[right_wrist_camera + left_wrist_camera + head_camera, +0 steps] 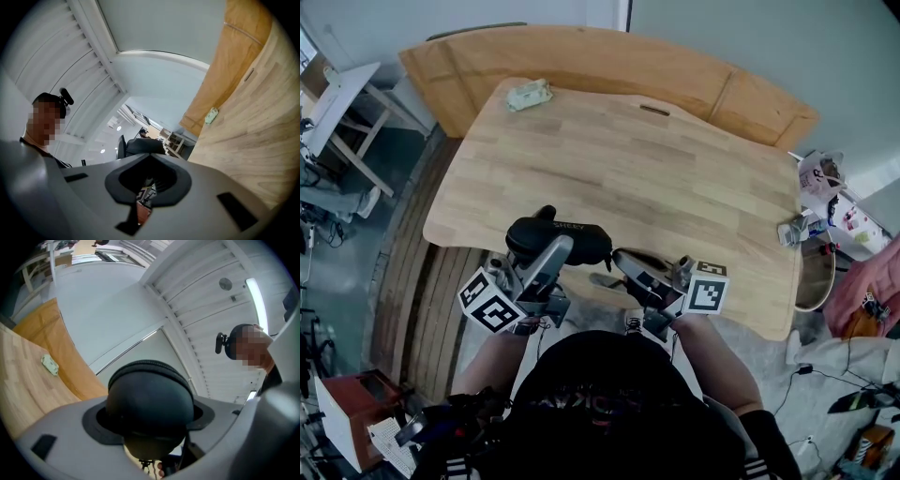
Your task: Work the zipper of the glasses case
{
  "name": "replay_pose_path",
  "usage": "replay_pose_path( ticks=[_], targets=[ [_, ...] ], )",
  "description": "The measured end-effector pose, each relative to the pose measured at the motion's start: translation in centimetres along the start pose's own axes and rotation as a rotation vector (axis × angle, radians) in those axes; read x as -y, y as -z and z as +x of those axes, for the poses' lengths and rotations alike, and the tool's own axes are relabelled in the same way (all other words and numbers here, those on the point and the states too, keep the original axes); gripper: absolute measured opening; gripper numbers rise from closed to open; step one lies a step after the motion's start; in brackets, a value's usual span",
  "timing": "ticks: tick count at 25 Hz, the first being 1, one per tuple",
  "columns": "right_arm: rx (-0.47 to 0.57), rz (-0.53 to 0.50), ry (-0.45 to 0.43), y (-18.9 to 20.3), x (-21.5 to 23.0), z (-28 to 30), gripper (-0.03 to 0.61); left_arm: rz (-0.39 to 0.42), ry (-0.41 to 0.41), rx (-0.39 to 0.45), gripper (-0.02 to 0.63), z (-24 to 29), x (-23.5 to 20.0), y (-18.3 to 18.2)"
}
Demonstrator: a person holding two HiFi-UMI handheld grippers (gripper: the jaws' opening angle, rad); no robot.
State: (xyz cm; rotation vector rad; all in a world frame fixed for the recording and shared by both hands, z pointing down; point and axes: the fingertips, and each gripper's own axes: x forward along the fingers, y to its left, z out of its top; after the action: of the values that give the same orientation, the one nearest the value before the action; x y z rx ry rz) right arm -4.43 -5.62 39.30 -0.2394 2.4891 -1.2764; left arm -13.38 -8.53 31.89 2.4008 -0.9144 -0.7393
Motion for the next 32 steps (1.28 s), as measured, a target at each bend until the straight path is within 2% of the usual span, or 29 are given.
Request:
replay_pose_path(
  ticks=[5,9,14,22,25,27,32],
  targets=[
    [-0.03,-0.039,0.028,0.5,0.0,0.3,0.017,0.151,-0.042,-0.061,0.354,0.6,0.4,0.6],
    [-0.05,-0.046,0.015,1.1,-0.4,0.9,0.017,0.276,-0.063,-0.119,0.354,0.9,0.6,1.5],
    [-0.071,-0.058,-0.004,1.5,-1.1,1.8,0.017,0.334,-0.09,-0.151,0.354,0.9,0.3,2.0],
    [-0.129,-0.097,-0.042,2.5,-2.3,3.6,0.017,0.516,-0.128,-0.252,0.354,1.0,0.1,3.7],
    [-0.137,-0.091,-0.048,2.7,-2.3,3.5,0.017,0.515,-0.127,-0.276,0.354,0.9,-0.1,4.2],
    [-0.132,-0.075,-0.062,2.7,-2.3,3.3,0.017,0.486,-0.108,-0.285,0.354,0.8,-0.1,4.4],
    [-0.095,0.021,-0.146,2.3,-3.4,2.9,0.017,0.388,0.017,-0.294,0.356,0.7,1.2,4.4]
  ],
)
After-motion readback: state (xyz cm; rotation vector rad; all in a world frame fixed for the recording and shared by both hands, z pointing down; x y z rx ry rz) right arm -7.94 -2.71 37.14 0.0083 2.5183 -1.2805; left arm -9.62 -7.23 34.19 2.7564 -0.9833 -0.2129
